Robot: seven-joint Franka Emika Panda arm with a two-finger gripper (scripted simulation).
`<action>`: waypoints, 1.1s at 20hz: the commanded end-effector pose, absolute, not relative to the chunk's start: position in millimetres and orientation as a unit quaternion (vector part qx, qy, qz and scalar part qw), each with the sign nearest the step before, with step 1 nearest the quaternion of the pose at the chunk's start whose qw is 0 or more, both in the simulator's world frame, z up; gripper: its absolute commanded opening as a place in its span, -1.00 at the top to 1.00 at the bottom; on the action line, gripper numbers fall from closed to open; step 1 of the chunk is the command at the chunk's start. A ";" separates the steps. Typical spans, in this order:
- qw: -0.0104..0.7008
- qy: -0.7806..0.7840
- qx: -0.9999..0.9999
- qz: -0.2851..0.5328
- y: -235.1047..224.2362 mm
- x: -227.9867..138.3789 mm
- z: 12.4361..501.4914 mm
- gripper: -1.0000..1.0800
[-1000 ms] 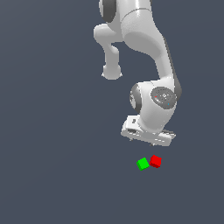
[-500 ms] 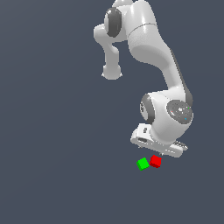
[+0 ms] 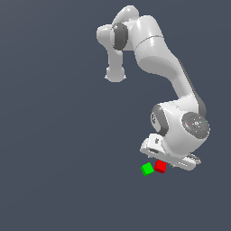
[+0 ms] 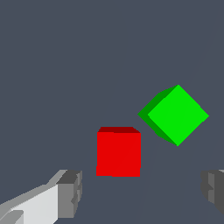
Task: Stack the red cube on top of the green cube.
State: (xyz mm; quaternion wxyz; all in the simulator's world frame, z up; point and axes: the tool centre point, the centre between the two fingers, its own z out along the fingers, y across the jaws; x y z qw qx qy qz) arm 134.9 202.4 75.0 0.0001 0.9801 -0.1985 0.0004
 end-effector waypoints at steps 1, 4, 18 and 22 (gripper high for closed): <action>0.000 -0.203 0.979 0.000 205.6 138.7 73.5 -0.92; 0.000 -0.206 0.979 0.000 208.1 141.6 72.1 -0.92; 0.000 -0.209 0.978 0.000 210.9 144.9 65.3 -0.92; 0.000 -0.209 0.978 0.000 211.1 145.1 49.6 -0.92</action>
